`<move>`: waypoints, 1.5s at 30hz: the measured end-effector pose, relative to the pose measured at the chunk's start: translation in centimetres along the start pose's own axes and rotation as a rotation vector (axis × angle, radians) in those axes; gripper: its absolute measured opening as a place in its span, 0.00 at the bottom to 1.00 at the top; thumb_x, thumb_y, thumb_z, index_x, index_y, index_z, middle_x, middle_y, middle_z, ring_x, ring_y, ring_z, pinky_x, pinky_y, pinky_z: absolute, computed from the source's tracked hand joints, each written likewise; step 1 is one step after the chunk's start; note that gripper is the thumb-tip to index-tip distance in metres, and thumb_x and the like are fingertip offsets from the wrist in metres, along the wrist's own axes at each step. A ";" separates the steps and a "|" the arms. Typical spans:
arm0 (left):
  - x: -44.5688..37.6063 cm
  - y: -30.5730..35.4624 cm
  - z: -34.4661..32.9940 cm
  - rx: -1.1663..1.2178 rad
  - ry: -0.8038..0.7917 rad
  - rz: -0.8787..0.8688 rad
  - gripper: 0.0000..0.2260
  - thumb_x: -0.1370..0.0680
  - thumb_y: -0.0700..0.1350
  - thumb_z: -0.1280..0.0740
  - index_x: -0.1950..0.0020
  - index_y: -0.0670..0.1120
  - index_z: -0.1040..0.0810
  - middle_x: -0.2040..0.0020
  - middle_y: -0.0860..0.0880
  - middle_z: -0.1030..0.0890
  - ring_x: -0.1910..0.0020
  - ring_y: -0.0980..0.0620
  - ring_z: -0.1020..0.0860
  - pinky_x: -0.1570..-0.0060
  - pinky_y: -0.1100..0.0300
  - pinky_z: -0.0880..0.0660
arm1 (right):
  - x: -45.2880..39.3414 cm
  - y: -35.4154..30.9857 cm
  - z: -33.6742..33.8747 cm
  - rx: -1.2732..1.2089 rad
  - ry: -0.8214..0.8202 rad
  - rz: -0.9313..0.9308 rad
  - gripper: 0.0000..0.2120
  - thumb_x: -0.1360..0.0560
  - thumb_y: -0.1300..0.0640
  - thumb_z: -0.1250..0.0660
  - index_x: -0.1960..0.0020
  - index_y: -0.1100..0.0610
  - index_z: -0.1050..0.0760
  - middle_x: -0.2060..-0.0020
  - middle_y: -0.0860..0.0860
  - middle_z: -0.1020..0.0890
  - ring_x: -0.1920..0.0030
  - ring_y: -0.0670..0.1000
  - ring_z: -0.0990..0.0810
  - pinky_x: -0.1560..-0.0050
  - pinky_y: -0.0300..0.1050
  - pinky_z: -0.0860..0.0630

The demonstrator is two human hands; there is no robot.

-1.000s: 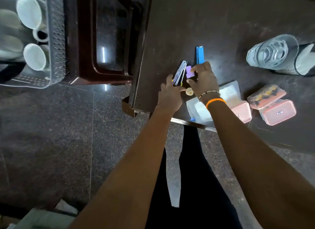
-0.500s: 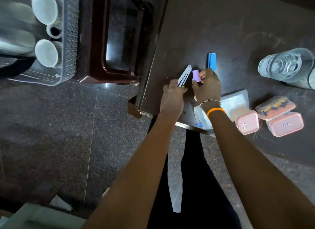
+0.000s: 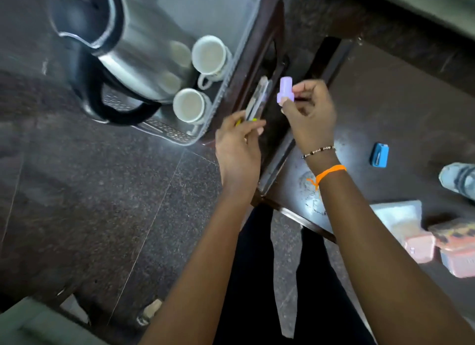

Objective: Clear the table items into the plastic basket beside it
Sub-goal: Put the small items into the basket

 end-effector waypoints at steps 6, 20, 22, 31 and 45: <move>-7.2 3.3 4.3 -0.189 0.092 -0.108 0.13 0.24 0.36 0.38 0.44 0.45 0.18 0.38 0.42 0.23 0.40 0.43 0.25 0.37 0.52 0.32 | -3.7 -4.7 -6.3 0.062 -0.071 0.152 0.08 0.30 0.62 0.31 0.58 0.55 0.30 0.65 0.43 0.23 0.67 0.35 0.25 0.63 0.26 0.28; -17.5 5.0 2.1 -0.403 -0.090 -0.026 0.14 0.20 0.41 0.45 0.38 0.41 0.25 0.35 0.41 0.29 0.36 0.39 0.32 0.44 0.52 0.33 | -12.3 -6.0 -11.4 0.683 -0.065 0.212 0.09 0.28 0.56 0.37 0.52 0.58 0.21 0.51 0.58 0.18 0.49 0.59 0.21 0.51 0.46 0.27; -17.7 4.8 2.0 -0.376 -0.115 -0.015 0.14 0.20 0.43 0.43 0.40 0.38 0.24 0.35 0.40 0.28 0.35 0.40 0.30 0.42 0.52 0.32 | -12.2 -6.0 -10.9 0.635 -0.080 0.196 0.10 0.29 0.60 0.37 0.50 0.57 0.20 0.49 0.56 0.17 0.48 0.56 0.20 0.47 0.44 0.26; -8.2 3.9 1.0 -0.006 0.011 -0.161 0.18 0.32 0.27 0.43 0.52 0.38 0.18 0.48 0.40 0.21 0.49 0.45 0.22 0.48 0.65 0.33 | -5.4 -1.9 -3.2 0.419 0.062 0.119 0.07 0.30 0.64 0.34 0.56 0.60 0.18 0.57 0.55 0.14 0.59 0.46 0.20 0.54 0.32 0.28; 9.6 -0.6 -13.7 -0.385 -1.008 -0.110 0.22 0.27 0.28 0.42 0.37 0.42 0.24 0.38 0.38 0.28 0.39 0.40 0.26 0.36 0.52 0.32 | 0.8 13.2 15.3 0.821 0.147 -0.310 0.12 0.27 0.65 0.41 0.50 0.56 0.22 0.40 0.58 0.26 0.41 0.60 0.25 0.45 0.48 0.29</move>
Point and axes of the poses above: each hand's wrist, its own x-axis away from the middle knuckle, its own z-axis out of the back of the hand, y = z × x, the point moved 1 cm from there along -x, towards the middle knuckle
